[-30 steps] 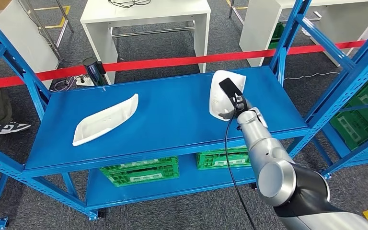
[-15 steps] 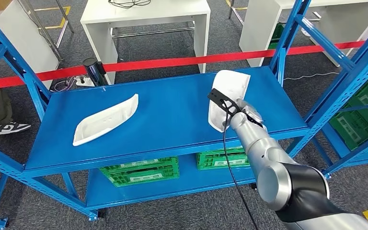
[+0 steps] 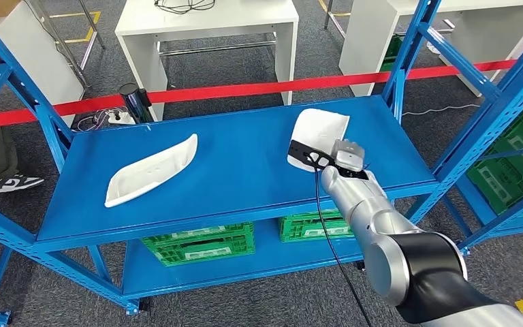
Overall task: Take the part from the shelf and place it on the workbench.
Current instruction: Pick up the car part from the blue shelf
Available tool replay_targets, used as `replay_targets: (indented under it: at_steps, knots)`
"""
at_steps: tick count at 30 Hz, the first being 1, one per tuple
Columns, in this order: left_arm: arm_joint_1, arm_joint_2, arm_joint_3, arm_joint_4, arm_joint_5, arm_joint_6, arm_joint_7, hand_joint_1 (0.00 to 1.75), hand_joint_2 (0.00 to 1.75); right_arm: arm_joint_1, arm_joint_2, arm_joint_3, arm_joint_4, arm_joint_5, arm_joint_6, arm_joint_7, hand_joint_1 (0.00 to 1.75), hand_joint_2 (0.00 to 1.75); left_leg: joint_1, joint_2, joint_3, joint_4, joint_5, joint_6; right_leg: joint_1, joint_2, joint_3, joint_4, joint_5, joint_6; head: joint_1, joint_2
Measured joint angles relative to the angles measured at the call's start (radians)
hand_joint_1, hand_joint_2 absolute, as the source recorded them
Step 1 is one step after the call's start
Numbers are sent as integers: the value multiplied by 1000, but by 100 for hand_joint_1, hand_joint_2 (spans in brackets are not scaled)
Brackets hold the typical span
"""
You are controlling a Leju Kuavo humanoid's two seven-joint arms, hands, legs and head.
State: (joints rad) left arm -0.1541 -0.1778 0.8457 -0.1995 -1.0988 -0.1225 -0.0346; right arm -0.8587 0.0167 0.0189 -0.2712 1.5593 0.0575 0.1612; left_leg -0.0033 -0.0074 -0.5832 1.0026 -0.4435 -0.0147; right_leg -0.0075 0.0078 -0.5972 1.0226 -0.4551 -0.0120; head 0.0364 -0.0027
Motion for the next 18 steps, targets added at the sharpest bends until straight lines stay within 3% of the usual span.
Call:
replay_targets:
  at_steps: [18]
  knots:
    - [0, 0, 0, 0, -4, 0, -1, 0, 0, 2, -3, 12, 0, -9, -4, -4, 0, 175, 0, 0, 1, 0, 0, 1, 0, 0, 2, -1, 0, 0, 0, 0]
